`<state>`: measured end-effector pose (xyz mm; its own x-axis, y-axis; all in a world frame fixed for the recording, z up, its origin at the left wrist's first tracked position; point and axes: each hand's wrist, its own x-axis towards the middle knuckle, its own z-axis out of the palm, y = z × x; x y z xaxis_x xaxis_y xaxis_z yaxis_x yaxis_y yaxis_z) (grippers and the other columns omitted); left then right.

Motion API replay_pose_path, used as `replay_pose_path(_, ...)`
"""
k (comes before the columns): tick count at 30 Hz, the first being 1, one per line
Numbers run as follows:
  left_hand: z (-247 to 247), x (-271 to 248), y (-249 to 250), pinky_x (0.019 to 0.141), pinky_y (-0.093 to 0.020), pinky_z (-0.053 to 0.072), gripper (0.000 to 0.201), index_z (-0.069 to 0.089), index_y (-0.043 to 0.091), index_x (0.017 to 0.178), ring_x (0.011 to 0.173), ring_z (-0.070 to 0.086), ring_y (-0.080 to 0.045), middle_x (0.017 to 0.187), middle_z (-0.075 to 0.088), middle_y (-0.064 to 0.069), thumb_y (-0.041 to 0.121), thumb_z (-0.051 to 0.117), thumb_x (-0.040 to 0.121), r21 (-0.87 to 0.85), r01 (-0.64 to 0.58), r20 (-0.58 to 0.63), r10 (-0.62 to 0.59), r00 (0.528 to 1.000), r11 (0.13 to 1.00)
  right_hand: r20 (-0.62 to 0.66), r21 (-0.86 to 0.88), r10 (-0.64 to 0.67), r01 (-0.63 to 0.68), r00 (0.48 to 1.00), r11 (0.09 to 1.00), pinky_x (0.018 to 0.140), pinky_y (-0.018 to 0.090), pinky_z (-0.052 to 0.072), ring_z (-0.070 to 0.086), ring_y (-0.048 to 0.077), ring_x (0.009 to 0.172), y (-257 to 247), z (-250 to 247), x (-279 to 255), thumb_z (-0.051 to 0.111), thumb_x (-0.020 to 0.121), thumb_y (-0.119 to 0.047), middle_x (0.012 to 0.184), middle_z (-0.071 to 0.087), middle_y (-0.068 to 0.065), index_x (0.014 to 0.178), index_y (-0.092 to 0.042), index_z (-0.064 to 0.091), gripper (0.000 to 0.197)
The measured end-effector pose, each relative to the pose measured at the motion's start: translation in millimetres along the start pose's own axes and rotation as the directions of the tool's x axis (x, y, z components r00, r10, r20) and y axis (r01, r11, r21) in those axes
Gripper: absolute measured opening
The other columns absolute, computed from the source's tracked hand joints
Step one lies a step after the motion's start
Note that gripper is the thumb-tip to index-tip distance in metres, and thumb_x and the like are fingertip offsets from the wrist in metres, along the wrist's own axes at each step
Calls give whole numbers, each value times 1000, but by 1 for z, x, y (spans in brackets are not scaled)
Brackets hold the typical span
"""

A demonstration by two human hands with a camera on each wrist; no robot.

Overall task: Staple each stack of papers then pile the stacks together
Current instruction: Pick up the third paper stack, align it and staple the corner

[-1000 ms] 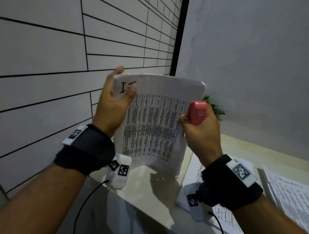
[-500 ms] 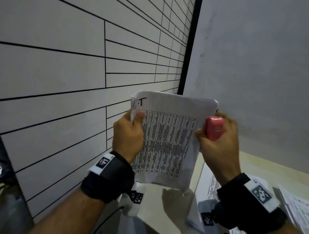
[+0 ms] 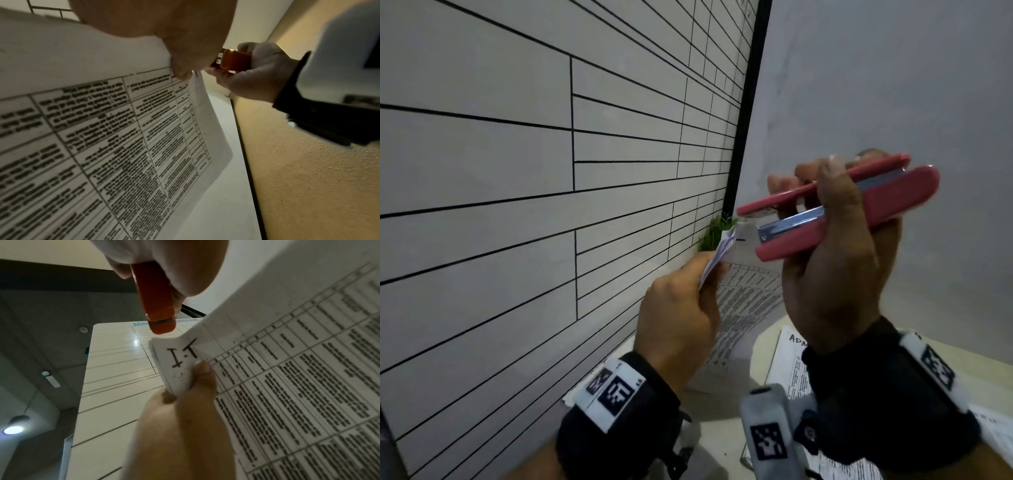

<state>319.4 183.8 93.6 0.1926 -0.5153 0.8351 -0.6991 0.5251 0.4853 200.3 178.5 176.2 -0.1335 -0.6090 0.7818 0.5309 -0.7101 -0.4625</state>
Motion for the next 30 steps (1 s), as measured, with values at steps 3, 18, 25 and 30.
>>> replay_pose_path(3,2,-1,2,41,-5,22,17,59,25,89,43,43,3,47,35,19,29,44,97,20,1,-1,-1,1000,1000,15,-10,35,-34,999,999,67,31,59,73,22,81,5,3,-1,57,88,-15,78,73,-3,79,-32,66,21)
replay_pose_path(18,0,-1,2,41,-24,38,9,47,28,96,43,46,-12,55,48,11,29,39,93,71,-20,52,16,999,997,105,-17,2,0,995,1000,66,38,59,72,25,66,18,11,-4,63,83,-16,70,72,0,81,-28,66,13)
replay_pose_path(25,-2,1,1,42,-7,29,9,48,31,100,42,42,1,50,40,19,26,45,93,72,-17,71,12,997,997,45,29,39,-40,998,999,53,33,57,65,20,50,17,19,2,55,88,-14,58,64,1,76,-15,59,13)
replay_pose_path(30,-2,0,0,48,-1,36,19,61,23,94,53,52,8,51,40,21,31,44,96,24,9,64,-10,998,1000,40,-18,57,-57,998,998,48,28,55,64,16,44,20,23,3,52,89,-20,51,63,-2,76,-5,55,20)
